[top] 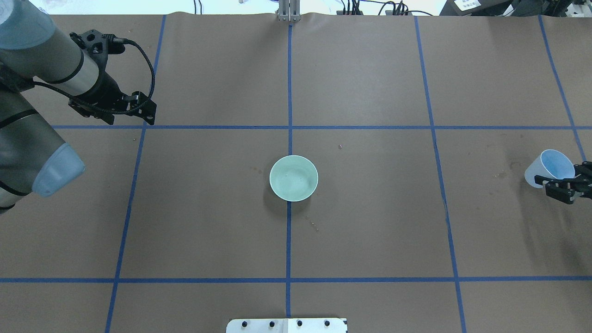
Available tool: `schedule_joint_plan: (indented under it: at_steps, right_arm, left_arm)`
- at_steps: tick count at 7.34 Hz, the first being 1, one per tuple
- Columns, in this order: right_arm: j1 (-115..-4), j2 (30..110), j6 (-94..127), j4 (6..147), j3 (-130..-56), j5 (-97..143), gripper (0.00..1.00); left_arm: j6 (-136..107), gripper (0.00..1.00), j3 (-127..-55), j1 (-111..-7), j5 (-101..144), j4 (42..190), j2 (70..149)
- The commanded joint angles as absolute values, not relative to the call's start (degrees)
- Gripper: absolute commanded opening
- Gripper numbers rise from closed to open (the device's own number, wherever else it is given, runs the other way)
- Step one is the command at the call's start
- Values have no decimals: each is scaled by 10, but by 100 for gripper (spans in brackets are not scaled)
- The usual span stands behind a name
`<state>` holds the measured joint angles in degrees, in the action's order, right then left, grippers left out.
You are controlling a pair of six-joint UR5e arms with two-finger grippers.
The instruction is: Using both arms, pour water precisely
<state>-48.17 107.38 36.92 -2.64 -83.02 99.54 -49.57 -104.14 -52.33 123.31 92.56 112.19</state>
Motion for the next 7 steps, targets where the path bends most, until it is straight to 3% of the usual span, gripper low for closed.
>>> schedule_joint_plan:
  at_steps: [1,3,4,7]
  right_arm:
    - [-481,1074,365,-40,-813,983,17]
    - [-480,1073,366,-40,-809,982,38]
    - [-480,1072,367,-39,-809,982,57]
    - [-480,1072,367,-39,-806,983,63]
  left_arm:
    - [-496,100,-1042,-524,1233,925,1121]
    - [-496,100,-1042,-524,1233,925,1121]
    - [-496,100,-1043,-524,1233,925,1121]
    - [-495,100,-1043,-524,1234,925,1121]
